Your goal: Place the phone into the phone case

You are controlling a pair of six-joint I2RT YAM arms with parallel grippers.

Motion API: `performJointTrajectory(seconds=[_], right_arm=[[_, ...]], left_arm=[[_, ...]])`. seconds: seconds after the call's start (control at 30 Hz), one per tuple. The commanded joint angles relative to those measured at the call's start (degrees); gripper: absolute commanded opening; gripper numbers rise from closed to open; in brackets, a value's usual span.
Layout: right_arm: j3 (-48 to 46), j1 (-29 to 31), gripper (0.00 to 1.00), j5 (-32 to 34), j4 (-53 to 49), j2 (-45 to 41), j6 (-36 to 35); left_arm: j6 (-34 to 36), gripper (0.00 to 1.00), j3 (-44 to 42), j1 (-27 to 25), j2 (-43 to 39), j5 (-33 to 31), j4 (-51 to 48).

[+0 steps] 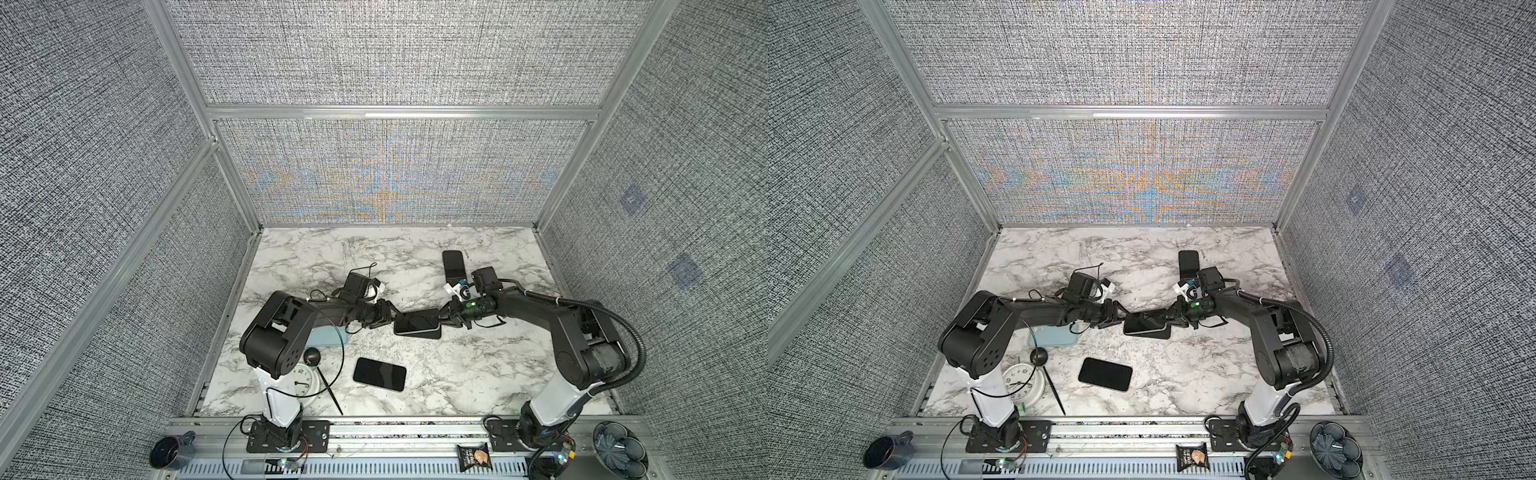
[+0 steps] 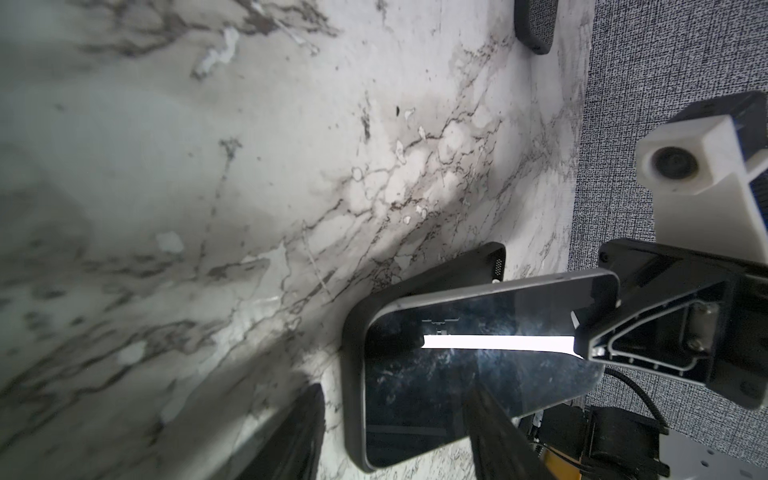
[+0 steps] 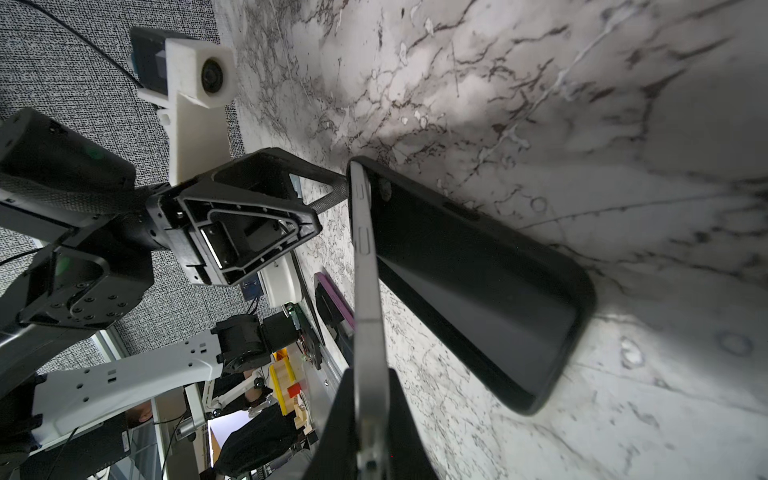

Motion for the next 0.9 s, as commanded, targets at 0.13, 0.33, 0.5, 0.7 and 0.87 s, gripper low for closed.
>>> performJointTrajectory(seconds=[0.13,0.33,0.5,0.7,0.87], right_arm=[[0.6,0.1,0.00,2.5,-2.3,2.5,-0.8],[2.6,1.0,0.00,2.4,-2.4,4.7,-0.7],[4.7,2.6,0.02,2.8,-2.2,6.8,-0.2],[6.5,3.7,0.10,4.3,-3.2,9.2,-0.6],[8.7,4.2,0.15,6.4,-5.5,10.9,-1.6]], left_arm=[[0.3,0.56,0.1,0.0,-0.7,0.0,-0.2],[0.0,0.56,-1.3,0.0,-1.7,-0.3,0.1],[-0.2,0.56,-3.6,0.0,-3.3,-1.1,0.6],[-0.2,0.56,-5.1,0.0,-5.2,-1.7,0.5],[0.0,0.56,-5.1,0.0,-6.1,-1.8,-0.2]])
